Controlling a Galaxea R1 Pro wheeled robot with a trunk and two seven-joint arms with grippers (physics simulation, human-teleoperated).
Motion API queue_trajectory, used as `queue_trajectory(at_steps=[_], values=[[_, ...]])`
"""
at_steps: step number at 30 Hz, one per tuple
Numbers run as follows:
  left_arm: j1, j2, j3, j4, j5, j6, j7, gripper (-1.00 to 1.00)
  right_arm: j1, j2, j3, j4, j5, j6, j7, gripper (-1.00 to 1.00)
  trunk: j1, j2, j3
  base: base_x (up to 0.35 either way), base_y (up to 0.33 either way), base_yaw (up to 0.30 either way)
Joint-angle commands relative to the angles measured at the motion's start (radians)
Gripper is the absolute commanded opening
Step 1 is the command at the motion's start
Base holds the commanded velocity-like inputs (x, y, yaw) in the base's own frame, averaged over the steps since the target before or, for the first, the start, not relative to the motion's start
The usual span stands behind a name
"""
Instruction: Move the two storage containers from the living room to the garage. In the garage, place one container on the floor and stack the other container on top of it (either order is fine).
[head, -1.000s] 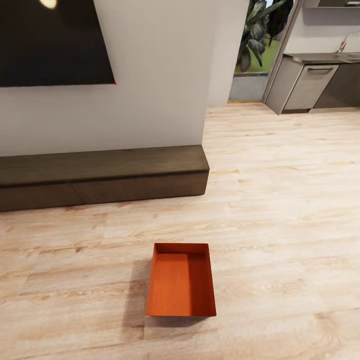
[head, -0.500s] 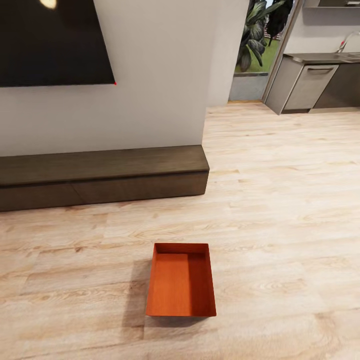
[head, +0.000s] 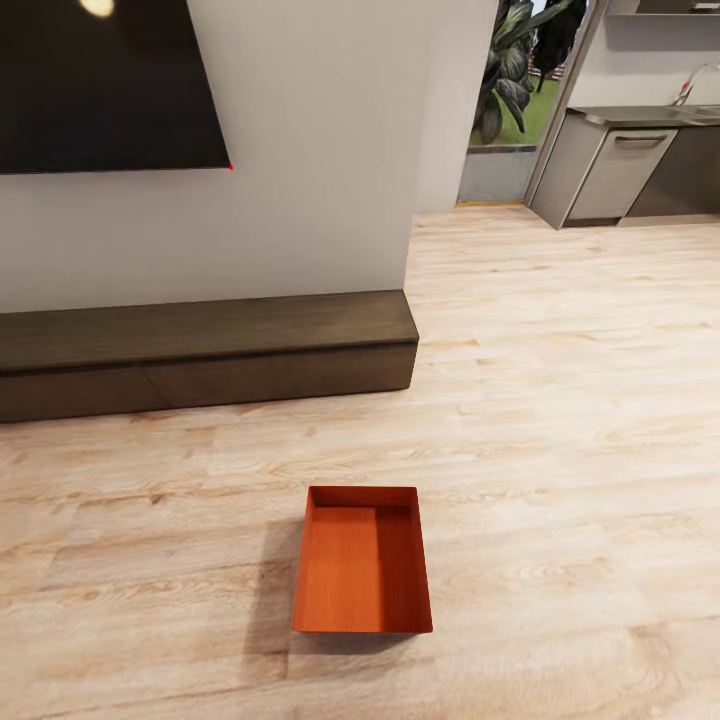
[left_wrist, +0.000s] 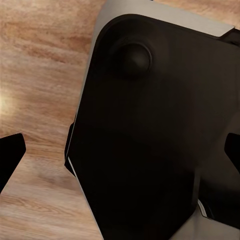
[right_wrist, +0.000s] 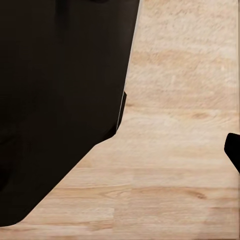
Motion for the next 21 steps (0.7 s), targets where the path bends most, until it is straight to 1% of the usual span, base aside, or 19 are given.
queue_trajectory(at_steps=[1,5,7,9,11,12,13,15,17,20,21], values=[[0.000,0.000,-0.007,0.000,0.006,-0.003,0.003,1.00,-0.001,0.000,0.008,0.003,-0.011,-0.006,-0.001,1.00,0.000,0.000,-0.001,0.000,0.000,0.000],[0.000,0.000,-0.007,0.000,0.006,-0.003,0.003,1.00,-0.001,0.000,0.009,0.003,-0.008,-0.006,-0.005,1.00,0.000,0.000,-0.001,0.000,0.000,0.000],[0.000,0.000,-0.007,0.000,0.007,-0.002,0.001,1.00,-0.001,0.011,0.002,-0.002,-0.014,-0.004,-0.009,1.00,0.000,0.000,-0.001,0.000,0.000,0.000],[0.000,-0.001,-0.006,0.000,0.007,-0.001,-0.003,1.00,-0.001,0.012,0.001,-0.004,-0.015,-0.003,-0.008,1.00,0.000,0.000,-0.001,0.000,0.000,0.000],[0.000,0.000,0.000,-0.001,0.013,-0.001,-0.004,1.00,-0.001,0.011,0.000,-0.083,-0.014,0.021,-0.005,1.00,0.000,0.000,-0.001,0.000,0.000,0.000],[0.000,0.002,0.002,-0.002,0.015,-0.001,-0.003,1.00,-0.001,0.012,0.000,-0.172,-0.015,0.076,-0.007,1.00,0.000,0.000,-0.001,0.000,0.000,0.000],[0.000,0.001,0.001,-0.002,0.014,-0.001,-0.001,1.00,-0.001,0.012,-0.001,-0.233,-0.017,0.120,-0.009,1.00,0.000,0.000,-0.001,0.000,0.000,0.000],[0.000,0.001,-0.002,0.000,0.011,-0.002,0.000,1.00,-0.001,0.011,-0.002,-0.294,-0.022,0.163,-0.009,1.00,0.000,0.000,-0.001,0.000,0.000,0.000],[0.000,-0.002,-0.006,0.005,0.009,-0.002,0.002,1.00,0.000,0.011,-0.004,-0.398,-0.048,0.238,-0.010,1.00,0.000,0.000,-0.001,0.000,0.000,0.000],[0.000,-0.009,-0.005,0.003,0.006,-0.003,0.003,1.00,-0.012,0.012,-0.004,-0.431,-0.063,0.264,-0.011,1.00,0.000,0.000,-0.001,0.000,0.000,0.000],[0.000,-0.010,-0.004,-0.002,0.007,-0.002,0.004,1.00,-0.033,0.012,-0.004,-0.440,-0.066,0.269,-0.015,1.00,0.000,0.000,-0.001,0.000,0.000,0.000]])
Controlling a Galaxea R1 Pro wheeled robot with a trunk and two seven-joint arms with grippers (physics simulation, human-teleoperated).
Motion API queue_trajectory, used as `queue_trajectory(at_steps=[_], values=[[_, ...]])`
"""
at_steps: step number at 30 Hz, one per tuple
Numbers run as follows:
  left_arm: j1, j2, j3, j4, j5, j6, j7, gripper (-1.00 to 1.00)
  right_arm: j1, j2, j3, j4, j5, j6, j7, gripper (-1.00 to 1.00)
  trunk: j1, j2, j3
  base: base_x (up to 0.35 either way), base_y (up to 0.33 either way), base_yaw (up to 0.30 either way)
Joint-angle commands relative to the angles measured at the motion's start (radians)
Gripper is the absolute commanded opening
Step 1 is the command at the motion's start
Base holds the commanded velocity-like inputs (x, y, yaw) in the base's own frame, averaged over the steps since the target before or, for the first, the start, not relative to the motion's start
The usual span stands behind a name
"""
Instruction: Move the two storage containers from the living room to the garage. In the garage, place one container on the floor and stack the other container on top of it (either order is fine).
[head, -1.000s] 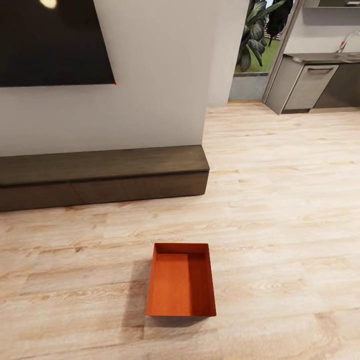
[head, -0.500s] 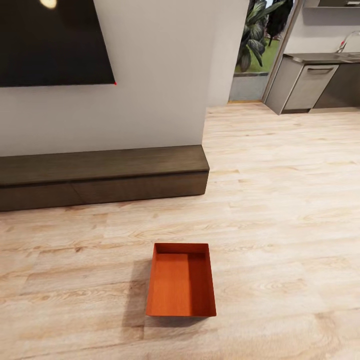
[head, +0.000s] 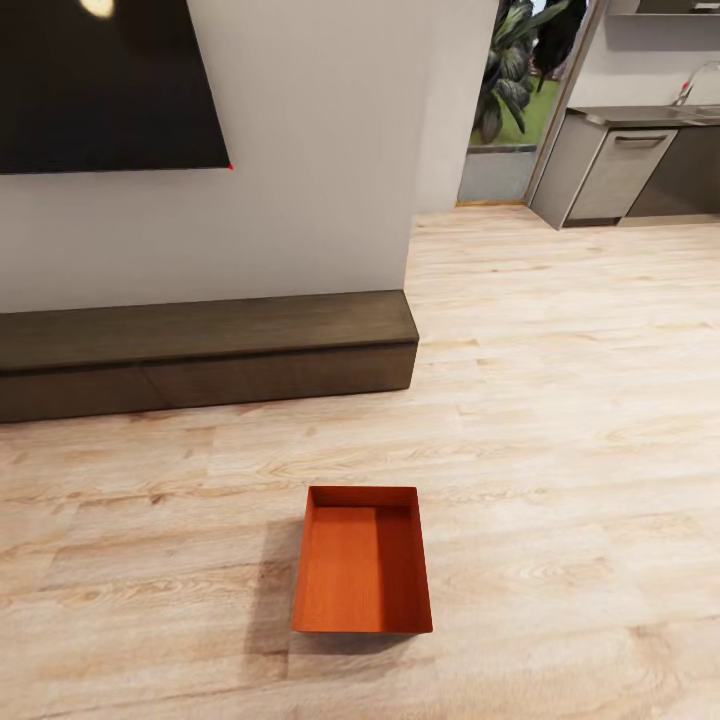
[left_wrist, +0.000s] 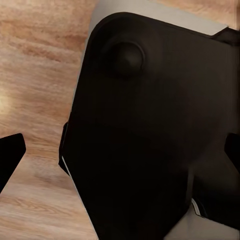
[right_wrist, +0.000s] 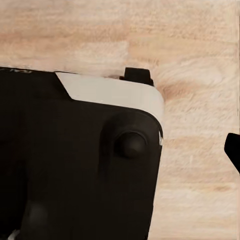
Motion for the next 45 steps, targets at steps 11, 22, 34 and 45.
queue_trajectory(at_steps=[11,22,34,45], values=[[-0.009,0.029,-0.006,-0.613,-0.006,0.257,0.050,1.00,-0.260,0.001,-0.002,-0.018,-0.020,0.023,-0.103,1.00,0.000,0.000,-0.001,0.000,0.000,0.000],[-0.142,-0.049,-0.008,-0.882,-0.032,0.645,0.207,1.00,-0.418,0.111,-0.003,-0.015,-0.013,0.019,-0.157,1.00,0.000,0.000,-0.001,0.000,0.000,0.000],[-0.503,-0.143,-0.011,-0.266,-0.232,0.215,0.212,1.00,-0.446,0.138,-0.005,0.133,-0.021,-0.156,-0.179,1.00,0.000,0.000,-0.001,0.000,0.000,0.000],[-0.505,-0.149,-0.016,-0.262,-0.237,0.176,0.217,1.00,-0.446,0.140,-0.011,0.141,-0.020,-0.168,-0.177,1.00,0.000,0.000,-0.001,0.000,0.000,0.000]])
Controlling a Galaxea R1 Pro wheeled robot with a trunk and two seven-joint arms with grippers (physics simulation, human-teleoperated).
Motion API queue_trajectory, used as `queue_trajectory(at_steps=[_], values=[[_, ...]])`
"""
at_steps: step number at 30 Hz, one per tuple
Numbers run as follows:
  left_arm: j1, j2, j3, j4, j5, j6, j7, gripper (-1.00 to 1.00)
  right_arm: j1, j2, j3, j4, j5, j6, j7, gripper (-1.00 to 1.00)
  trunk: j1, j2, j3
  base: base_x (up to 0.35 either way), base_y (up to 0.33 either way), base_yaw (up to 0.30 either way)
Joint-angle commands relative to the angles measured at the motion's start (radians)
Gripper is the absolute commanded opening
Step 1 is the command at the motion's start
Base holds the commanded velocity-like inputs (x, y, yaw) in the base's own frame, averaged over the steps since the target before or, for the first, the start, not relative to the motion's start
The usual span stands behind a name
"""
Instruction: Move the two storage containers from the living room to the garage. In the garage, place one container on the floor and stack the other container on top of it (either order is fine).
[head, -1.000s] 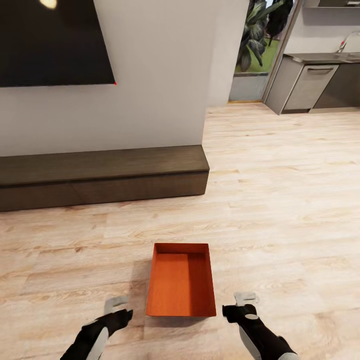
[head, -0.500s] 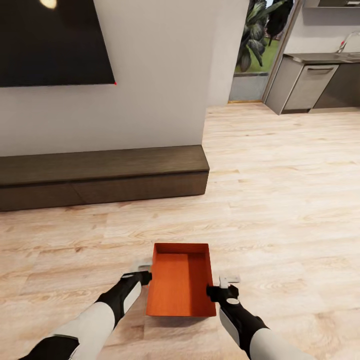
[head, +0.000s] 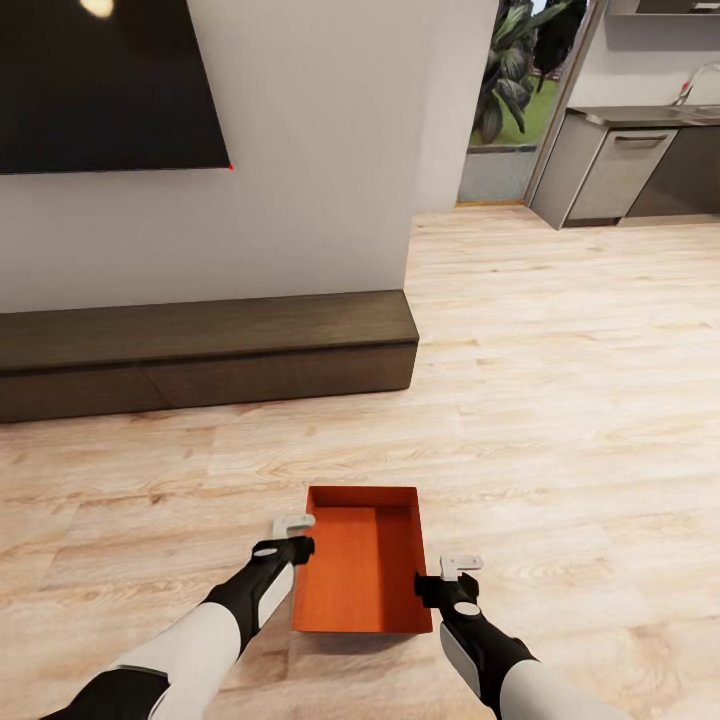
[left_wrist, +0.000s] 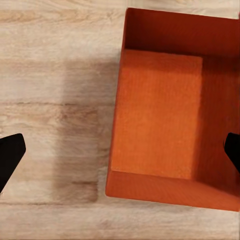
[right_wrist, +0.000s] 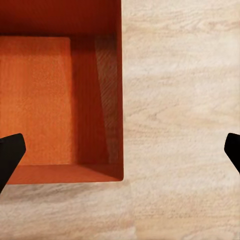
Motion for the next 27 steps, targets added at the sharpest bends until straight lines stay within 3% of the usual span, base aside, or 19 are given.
queue_trajectory(at_steps=[1,5,10,14,27], values=[[0.000,0.000,-0.006,-0.002,0.010,-0.001,0.009,1.00,-0.001,0.000,0.008,0.001,-0.011,-0.004,-0.005,1.00,0.000,0.000,-0.001,0.000,0.000,0.000],[0.000,-0.001,-0.003,0.007,0.012,-0.043,0.019,1.00,-0.001,-0.001,0.004,0.002,-0.011,-0.002,-0.007,1.00,0.000,0.000,-0.001,0.000,0.000,0.000],[0.000,0.001,-0.002,0.013,0.014,-0.062,0.028,1.00,-0.001,-0.001,-0.043,0.002,-0.012,-0.002,-0.006,1.00,0.000,0.000,-0.001,0.000,0.000,0.000],[0.000,0.000,-0.002,0.016,0.014,-0.065,0.029,1.00,-0.001,-0.002,-0.058,0.001,-0.010,-0.002,-0.006,1.00,0.000,0.000,-0.001,0.000,0.000,0.000],[0.000,0.003,-0.003,0.017,0.011,-0.064,0.029,1.00,-0.001,-0.001,-0.049,0.000,0.010,-0.002,0.002,1.00,0.050,-0.091,-0.041,0.000,0.000,0.000]])
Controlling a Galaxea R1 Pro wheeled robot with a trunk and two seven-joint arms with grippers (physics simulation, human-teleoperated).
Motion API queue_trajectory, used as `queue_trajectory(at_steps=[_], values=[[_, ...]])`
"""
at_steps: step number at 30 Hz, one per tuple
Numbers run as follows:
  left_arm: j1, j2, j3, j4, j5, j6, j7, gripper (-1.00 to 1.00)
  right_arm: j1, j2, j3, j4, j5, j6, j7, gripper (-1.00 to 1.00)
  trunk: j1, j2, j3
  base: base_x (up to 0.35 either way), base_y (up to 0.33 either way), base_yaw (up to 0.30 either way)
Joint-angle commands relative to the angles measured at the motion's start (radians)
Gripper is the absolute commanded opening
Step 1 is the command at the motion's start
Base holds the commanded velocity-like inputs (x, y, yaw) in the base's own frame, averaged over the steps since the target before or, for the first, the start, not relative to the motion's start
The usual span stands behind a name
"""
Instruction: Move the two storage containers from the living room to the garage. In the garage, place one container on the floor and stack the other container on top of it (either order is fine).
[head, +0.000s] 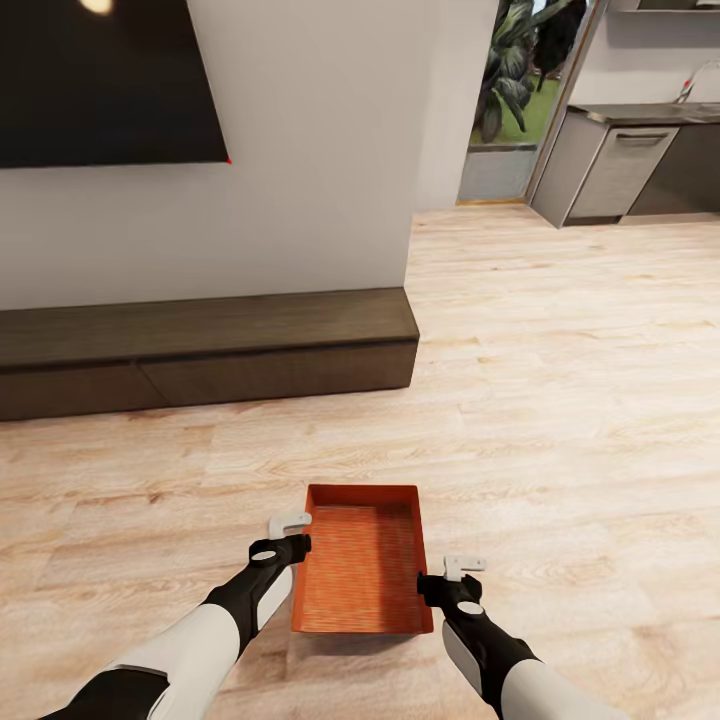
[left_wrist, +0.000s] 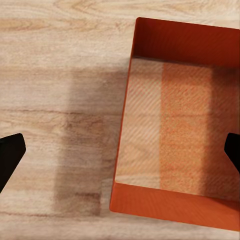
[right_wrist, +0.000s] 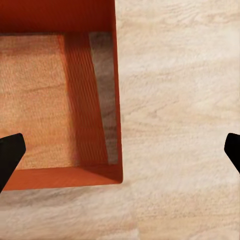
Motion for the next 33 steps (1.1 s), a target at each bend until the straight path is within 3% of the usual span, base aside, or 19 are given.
queue_trajectory(at_steps=[1,3,8,14,24,33], values=[[0.000,0.000,-0.007,-0.002,0.009,0.005,0.006,1.00,-0.001,-0.001,0.010,0.001,-0.002,-0.004,-0.004,1.00,0.004,-0.008,-0.004,0.000,0.000,0.000],[0.000,0.000,-0.007,-0.002,0.009,0.008,0.006,1.00,-0.001,-0.003,0.011,0.001,0.025,-0.005,-0.002,1.00,0.012,-0.022,-0.010,0.000,0.000,0.000],[0.000,-0.003,-0.008,-0.002,0.008,0.011,0.008,1.00,-0.001,-0.007,0.009,0.001,0.040,-0.006,-0.002,1.00,0.031,-0.057,-0.026,0.000,0.000,0.000],[-0.001,-0.004,-0.007,0.002,0.011,0.009,0.007,1.00,-0.005,-0.012,0.006,-0.013,0.042,0.003,-0.003,1.00,0.031,-0.057,-0.026,0.000,0.000,0.000],[-0.002,-0.008,-0.007,0.123,0.009,0.005,0.003,1.00,-0.039,-0.001,0.006,-0.016,0.042,-0.003,-0.013,1.00,0.031,-0.057,-0.026,0.000,0.000,0.000],[-0.002,-0.006,-0.007,0.151,0.008,0.003,0.003,1.00,-0.039,0.000,0.008,-0.016,0.043,-0.005,-0.016,1.00,0.065,-0.120,-0.054,0.000,0.000,0.000]])
